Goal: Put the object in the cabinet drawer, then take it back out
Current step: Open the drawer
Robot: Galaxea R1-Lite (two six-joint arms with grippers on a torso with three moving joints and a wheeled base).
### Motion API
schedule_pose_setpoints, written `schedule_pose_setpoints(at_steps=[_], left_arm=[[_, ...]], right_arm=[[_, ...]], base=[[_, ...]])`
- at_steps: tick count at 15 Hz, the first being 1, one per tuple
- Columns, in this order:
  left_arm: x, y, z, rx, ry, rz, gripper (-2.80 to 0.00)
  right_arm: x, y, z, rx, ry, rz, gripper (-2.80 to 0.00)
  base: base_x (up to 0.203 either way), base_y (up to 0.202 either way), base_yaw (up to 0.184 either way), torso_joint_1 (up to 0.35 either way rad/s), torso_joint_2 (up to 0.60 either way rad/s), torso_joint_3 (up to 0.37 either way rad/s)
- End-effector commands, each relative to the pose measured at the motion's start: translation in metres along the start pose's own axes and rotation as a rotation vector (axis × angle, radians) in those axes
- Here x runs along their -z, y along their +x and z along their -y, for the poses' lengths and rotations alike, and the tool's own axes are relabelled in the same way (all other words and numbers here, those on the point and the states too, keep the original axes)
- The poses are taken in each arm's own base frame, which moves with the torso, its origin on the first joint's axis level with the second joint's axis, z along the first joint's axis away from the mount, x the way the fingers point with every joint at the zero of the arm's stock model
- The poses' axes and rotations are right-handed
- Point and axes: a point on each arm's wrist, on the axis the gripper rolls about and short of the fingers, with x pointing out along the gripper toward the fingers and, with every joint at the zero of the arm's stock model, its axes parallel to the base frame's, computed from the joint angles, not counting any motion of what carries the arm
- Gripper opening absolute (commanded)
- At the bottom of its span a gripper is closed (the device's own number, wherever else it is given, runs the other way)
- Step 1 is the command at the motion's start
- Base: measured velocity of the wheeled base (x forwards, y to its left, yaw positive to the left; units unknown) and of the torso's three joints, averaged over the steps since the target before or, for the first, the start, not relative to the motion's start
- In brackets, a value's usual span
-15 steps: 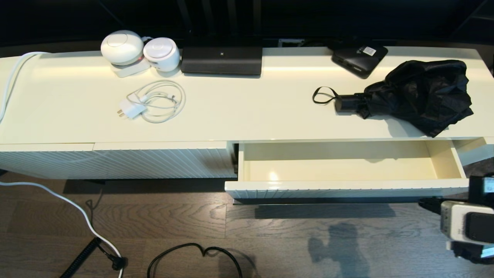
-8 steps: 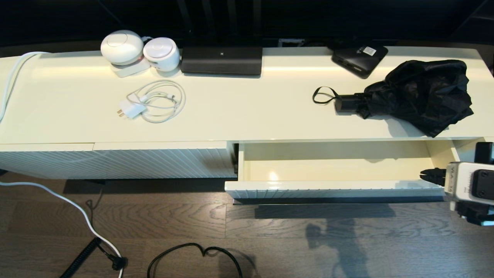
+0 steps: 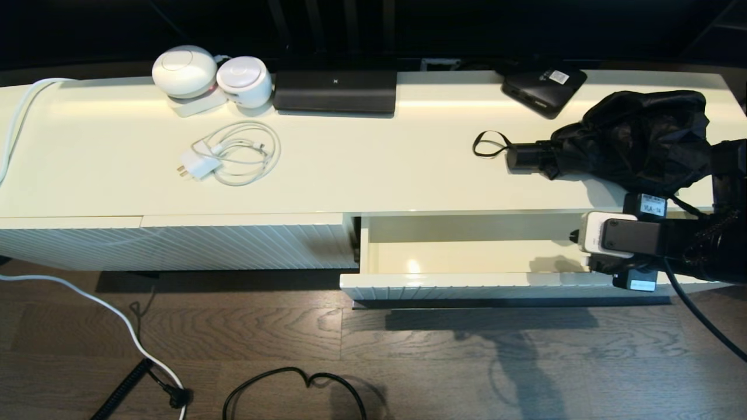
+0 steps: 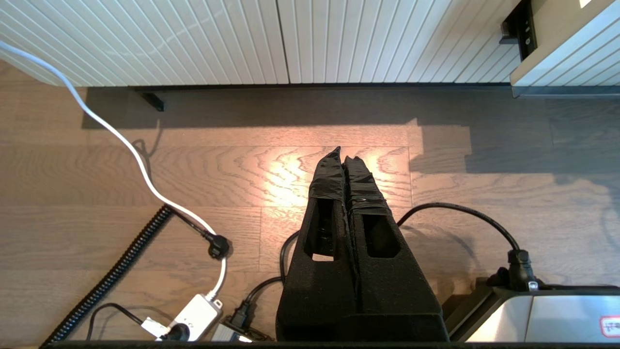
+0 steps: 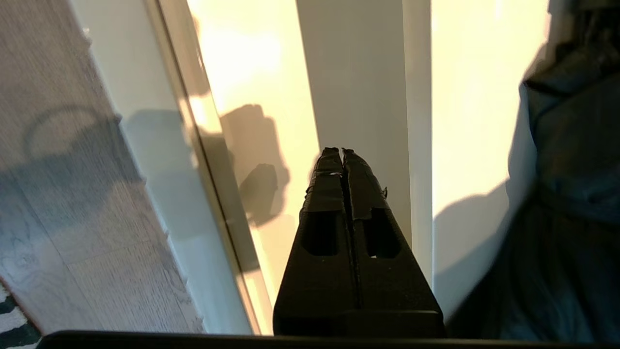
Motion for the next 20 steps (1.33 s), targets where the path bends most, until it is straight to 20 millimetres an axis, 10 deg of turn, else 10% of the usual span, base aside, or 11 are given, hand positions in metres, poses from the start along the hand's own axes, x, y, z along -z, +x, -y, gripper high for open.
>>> schedule_pose_setpoints(at_steps=[1,10,20], left_arm=[[0.0,0.0,0.0,-0.001,0.0,0.001,-2.8],[0.0,0.0,0.0,-0.001,0.0,0.001,-2.8],[0.0,0.0,0.0,-0.001,-0.001,-0.001,-2.8]], right_arm=[[-0.001,0.02,-0.003,-0.042,-0.008,-0.003,-2.8],[-0.004,0.042,-0.003,-0.043,-0.016,-0.004,-2.8],[-0.009,0.009,-0.017,-0.149,-0.065,-0.084,-2.8]], base=[[0.0,0.0,0.0,0.0,0.0,0.0],[0.0,0.0,0.0,0.0,0.0,0.0],[0.0,0.0,0.0,0.0,0.0,0.0]])
